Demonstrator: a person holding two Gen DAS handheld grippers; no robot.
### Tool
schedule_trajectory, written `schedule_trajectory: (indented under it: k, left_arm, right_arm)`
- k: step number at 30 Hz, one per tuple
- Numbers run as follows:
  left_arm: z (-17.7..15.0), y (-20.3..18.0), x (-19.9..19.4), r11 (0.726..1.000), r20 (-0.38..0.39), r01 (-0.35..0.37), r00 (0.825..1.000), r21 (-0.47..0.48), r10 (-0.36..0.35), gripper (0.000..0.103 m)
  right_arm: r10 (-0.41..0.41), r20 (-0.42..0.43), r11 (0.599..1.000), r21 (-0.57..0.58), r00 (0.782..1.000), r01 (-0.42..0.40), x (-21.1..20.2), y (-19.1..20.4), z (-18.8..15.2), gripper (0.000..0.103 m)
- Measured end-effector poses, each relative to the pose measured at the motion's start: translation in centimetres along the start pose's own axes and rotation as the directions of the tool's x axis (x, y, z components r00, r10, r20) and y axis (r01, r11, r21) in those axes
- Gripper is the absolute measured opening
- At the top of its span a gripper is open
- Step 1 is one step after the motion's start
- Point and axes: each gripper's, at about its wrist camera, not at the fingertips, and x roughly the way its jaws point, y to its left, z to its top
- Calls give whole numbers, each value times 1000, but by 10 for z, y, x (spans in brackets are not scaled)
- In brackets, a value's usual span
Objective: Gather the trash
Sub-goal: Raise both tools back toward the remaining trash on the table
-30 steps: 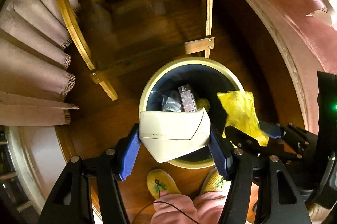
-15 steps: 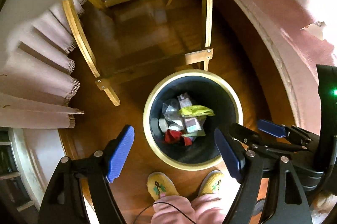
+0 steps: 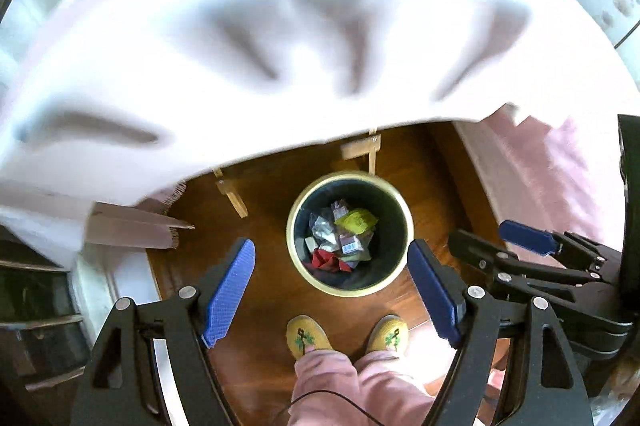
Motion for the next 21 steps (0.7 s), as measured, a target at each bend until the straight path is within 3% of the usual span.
schedule_trajectory:
  k: [3,9,15,21]
  left_arm:
    - [10,-3,-55,1000,45,-1,999,-3,1,80]
    - [21,-11,-152,1000,130,-19,991,17,16,80]
    - [31,-18,-219,998,162,-48,986,33,42,80]
    - [53,-18,-279,996,261,-84,962,14,77,79]
  right_arm:
    - [35,-4,999,2,999,-35,-45,7,5,65]
    - [41,91,999,-33,995,-38,-140,28,18,65]
    - [34,207,989,-145,978,-3,-219,51,34,64]
    - [71,275,974,-228,959,-7,-278,68,60,61]
